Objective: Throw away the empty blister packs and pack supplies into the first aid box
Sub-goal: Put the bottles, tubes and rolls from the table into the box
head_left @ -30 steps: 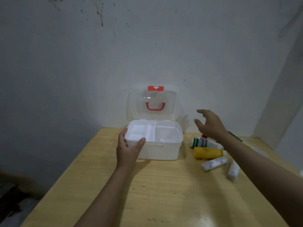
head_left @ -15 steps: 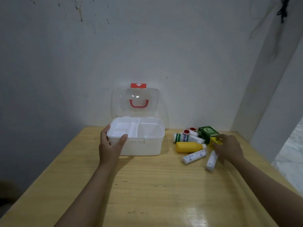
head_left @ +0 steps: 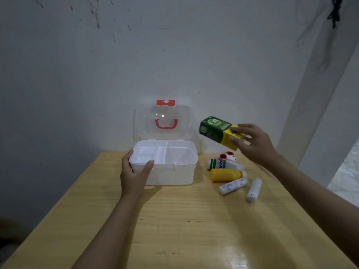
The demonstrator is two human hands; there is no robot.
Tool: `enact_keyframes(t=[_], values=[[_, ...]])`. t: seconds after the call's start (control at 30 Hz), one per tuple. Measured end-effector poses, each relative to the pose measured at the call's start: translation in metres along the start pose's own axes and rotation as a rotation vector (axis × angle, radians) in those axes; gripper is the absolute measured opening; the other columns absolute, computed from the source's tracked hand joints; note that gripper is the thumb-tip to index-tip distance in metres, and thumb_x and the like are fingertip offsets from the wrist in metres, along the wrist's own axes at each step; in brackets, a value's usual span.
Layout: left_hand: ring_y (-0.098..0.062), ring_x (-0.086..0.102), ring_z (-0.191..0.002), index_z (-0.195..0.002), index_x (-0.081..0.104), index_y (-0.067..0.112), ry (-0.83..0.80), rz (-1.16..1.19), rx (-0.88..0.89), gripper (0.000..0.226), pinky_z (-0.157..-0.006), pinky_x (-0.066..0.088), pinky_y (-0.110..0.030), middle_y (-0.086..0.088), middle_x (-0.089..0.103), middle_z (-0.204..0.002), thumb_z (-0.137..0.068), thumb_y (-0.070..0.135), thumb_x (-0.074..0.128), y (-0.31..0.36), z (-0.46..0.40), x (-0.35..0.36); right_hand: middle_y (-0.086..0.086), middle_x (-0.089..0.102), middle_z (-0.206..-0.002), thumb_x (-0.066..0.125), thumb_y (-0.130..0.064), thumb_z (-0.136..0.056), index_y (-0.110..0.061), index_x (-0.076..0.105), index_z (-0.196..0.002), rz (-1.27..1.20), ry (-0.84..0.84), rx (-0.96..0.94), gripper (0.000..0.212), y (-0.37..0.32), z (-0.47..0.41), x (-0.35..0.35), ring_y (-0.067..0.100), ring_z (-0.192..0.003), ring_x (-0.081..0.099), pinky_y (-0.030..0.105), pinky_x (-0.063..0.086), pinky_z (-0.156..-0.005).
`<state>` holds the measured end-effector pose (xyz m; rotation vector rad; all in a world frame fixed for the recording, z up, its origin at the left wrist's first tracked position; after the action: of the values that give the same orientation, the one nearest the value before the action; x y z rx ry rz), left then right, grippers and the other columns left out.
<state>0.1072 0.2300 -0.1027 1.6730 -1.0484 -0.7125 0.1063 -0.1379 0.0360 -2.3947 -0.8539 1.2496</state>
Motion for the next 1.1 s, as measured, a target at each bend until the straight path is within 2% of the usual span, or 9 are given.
enact_keyframes(t=[0.1,0.2,0.27,0.47,0.57,0.67,0.77,1.0,1.1], values=[[-0.018,0.052,-0.111,-0.135,0.040,0.025,-0.013,-0.004,-0.009,0.070,-0.080,0.049,-0.025,0.004,0.049,-0.126,-0.076,0.028,0.077,-0.001,-0.001,-0.001,0.012,0.058,-0.124,0.070,-0.025,-0.080,-0.017,0.069,-0.111,0.050,-0.142,-0.062,0.032,-0.039,-0.013,0.029,0.025,-0.113,0.055,0.039,0.048,-0.092],[-0.016,0.052,-0.108,-0.135,0.040,0.024,-0.021,-0.006,-0.018,0.069,-0.075,0.048,-0.021,0.004,0.049,-0.123,-0.076,0.026,0.077,0.001,-0.001,-0.001,0.012,0.057,-0.122,0.069,-0.024,-0.078,-0.015,0.071,-0.110,0.149,-0.268,-0.069,0.033,-0.059,-0.024,0.063,0.023,-0.114,0.052,0.029,0.041,-0.087],[-0.015,0.053,-0.107,-0.134,0.041,0.024,-0.025,0.002,-0.020,0.069,-0.073,0.047,-0.019,0.005,0.050,-0.122,-0.076,0.025,0.077,0.002,-0.001,0.000,0.011,0.057,-0.115,0.069,-0.023,-0.074,-0.015,0.073,-0.105,0.172,-0.330,-0.052,0.032,-0.064,-0.029,0.084,0.022,-0.107,0.054,0.026,0.040,-0.080],[-0.018,0.054,-0.112,-0.131,0.042,0.028,-0.017,0.006,-0.027,0.069,-0.080,0.052,-0.028,0.003,0.051,-0.125,-0.073,0.028,0.080,-0.004,-0.004,-0.001,-0.001,0.056,-0.087,0.067,-0.013,-0.071,-0.009,0.075,-0.099,0.154,-0.468,-0.038,0.030,-0.084,-0.031,0.140,0.017,-0.082,0.056,0.015,0.042,-0.055],[-0.018,0.053,-0.112,-0.134,0.040,0.026,-0.021,-0.001,-0.029,0.072,-0.073,0.051,-0.021,0.002,0.050,-0.127,-0.073,0.028,0.079,-0.003,-0.003,0.000,-0.009,0.054,-0.075,0.068,-0.010,-0.072,-0.008,0.075,-0.097,0.125,-0.546,0.007,0.027,-0.084,-0.032,0.166,0.010,-0.069,0.052,0.013,0.038,-0.051],[-0.017,0.052,-0.112,-0.134,0.039,0.027,-0.021,-0.001,-0.035,0.073,-0.069,0.049,-0.017,0.003,0.049,-0.128,-0.073,0.030,0.079,-0.003,-0.003,0.000,-0.002,0.062,-0.084,0.074,-0.012,-0.069,-0.011,0.075,-0.096,0.105,-0.590,0.073,0.027,-0.076,-0.035,0.187,0.010,-0.072,0.054,0.015,0.041,-0.055],[-0.016,0.051,-0.113,-0.135,0.039,0.027,-0.017,0.000,-0.038,0.074,-0.068,0.048,-0.014,0.003,0.049,-0.129,-0.073,0.030,0.079,-0.004,-0.003,0.000,0.001,0.067,-0.090,0.082,-0.018,-0.064,-0.013,0.075,-0.094,0.133,-0.630,0.124,0.031,-0.068,-0.036,0.202,0.012,-0.079,0.056,0.022,0.048,-0.069],[-0.014,0.049,-0.115,-0.136,0.038,0.026,-0.024,-0.001,-0.036,0.074,-0.065,0.048,-0.011,0.005,0.046,-0.130,-0.073,0.029,0.078,-0.003,-0.003,0.001,0.005,0.071,-0.089,0.081,-0.016,-0.066,-0.009,0.075,-0.088,0.271,-0.642,0.153,0.023,-0.058,-0.031,0.224,0.018,-0.079,0.064,0.030,0.055,-0.074],[-0.013,0.049,-0.113,-0.136,0.038,0.027,-0.027,-0.002,-0.026,0.074,-0.064,0.050,-0.011,0.007,0.047,-0.127,-0.073,0.029,0.078,-0.003,-0.003,0.001,0.011,0.075,-0.088,0.082,-0.016,-0.068,-0.006,0.075,-0.088,0.245,-0.680,0.224,0.023,-0.050,-0.028,0.230,0.021,-0.078,0.072,0.033,0.060,-0.075]])
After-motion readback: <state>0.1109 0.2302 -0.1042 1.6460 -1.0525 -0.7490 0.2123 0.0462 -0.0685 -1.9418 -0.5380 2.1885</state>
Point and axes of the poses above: each hand's wrist, its own z-axis away from the middle knuckle, its own x-axis out of the palm, y = z × x, the point moved 10 cm from there along -z, towards the middle knuckle
